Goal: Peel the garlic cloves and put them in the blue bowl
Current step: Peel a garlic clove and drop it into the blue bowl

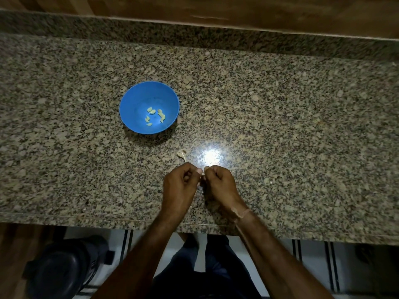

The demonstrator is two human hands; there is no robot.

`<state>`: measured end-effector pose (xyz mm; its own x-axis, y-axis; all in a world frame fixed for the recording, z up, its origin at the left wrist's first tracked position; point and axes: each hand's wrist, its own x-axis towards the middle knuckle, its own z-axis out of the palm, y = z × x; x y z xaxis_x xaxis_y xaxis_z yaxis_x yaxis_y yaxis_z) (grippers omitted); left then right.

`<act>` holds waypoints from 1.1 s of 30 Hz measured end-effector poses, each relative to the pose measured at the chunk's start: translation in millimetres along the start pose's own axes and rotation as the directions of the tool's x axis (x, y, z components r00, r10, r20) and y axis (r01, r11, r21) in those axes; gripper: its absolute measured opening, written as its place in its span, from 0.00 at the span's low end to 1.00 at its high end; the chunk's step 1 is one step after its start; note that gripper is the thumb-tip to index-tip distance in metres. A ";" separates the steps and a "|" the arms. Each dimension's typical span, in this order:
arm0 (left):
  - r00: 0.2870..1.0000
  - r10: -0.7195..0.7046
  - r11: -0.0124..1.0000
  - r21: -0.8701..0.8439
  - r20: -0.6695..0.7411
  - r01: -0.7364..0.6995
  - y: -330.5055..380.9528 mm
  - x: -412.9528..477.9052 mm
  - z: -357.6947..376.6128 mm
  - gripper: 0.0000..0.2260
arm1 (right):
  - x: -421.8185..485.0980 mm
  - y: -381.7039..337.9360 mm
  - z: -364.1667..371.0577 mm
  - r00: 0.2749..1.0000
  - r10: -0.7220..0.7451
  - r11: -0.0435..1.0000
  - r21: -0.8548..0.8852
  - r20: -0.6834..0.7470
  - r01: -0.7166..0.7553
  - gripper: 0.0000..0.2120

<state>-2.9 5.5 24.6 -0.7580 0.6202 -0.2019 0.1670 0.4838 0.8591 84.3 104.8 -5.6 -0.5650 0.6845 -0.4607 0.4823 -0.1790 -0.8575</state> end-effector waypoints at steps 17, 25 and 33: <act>0.933 -0.358 0.858 -0.381 0.040 0.346 -8.6 3.7 10.3 0.12 | -7.6 -3.8 2.4 0.892 -0.449 0.844 -0.352 -0.053 0.404 0.15; 0.977 -0.171 0.985 -0.033 -0.128 0.168 -5.8 5.6 3.6 0.07 | -17.0 -3.2 -7.6 0.965 -0.253 0.966 0.041 -0.067 0.256 0.03; 0.978 -0.163 0.985 -0.086 -0.132 0.152 -5.0 4.6 5.0 0.05 | -8.2 -6.6 -10.4 0.982 -0.187 0.982 0.032 -0.004 0.187 0.02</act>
<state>-4.0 9.0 17.0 -0.8515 0.4464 -0.2752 -0.0049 0.5179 0.8554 92.7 107.7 6.3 -0.6428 0.7085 -0.2912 0.3466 -0.0701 -0.9354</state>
